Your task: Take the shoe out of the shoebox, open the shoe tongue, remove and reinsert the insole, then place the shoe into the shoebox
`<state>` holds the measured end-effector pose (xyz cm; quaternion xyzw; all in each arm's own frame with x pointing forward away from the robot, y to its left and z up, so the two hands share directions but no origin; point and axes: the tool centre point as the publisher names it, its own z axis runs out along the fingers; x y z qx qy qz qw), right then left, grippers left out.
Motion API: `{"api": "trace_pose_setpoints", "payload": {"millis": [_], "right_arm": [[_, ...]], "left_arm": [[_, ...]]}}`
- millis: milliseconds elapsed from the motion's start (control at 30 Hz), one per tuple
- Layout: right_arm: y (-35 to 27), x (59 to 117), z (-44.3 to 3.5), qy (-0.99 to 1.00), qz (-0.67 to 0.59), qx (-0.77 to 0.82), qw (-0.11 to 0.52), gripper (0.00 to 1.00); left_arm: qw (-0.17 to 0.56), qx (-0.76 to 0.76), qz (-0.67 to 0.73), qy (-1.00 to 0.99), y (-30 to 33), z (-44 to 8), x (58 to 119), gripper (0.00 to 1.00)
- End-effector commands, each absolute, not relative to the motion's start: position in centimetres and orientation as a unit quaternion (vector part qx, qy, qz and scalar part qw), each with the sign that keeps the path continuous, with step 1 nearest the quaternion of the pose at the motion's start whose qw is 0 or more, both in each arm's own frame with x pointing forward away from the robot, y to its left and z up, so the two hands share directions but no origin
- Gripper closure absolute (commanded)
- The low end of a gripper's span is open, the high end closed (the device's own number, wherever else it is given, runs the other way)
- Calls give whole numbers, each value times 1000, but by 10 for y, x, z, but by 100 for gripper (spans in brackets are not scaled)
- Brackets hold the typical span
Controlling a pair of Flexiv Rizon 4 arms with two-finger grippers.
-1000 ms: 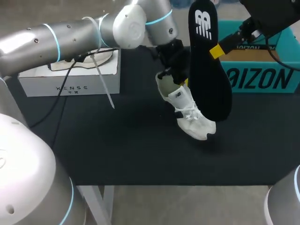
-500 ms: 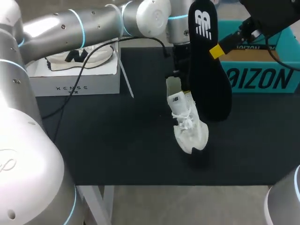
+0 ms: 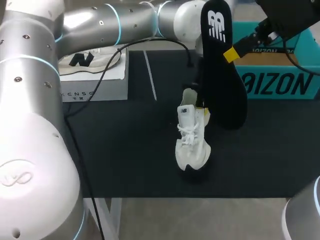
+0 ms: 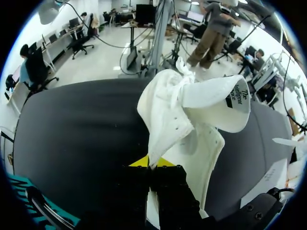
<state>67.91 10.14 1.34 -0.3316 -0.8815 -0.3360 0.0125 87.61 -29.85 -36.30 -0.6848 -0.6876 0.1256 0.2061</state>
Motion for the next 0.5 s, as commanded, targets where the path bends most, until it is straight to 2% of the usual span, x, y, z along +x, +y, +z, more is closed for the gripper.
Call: {"api": "trace_pose_setpoints", "payload": {"millis": [33, 500], "right_arm": [[103, 681, 14, -882, -334, -332, 14, 100], [103, 681, 14, -882, -334, -332, 14, 100]], "left_arm": [[236, -684, 97, -683, -305, -367, 878, 100], [232, -666, 103, -701, -303, -371, 875, 100]]}}
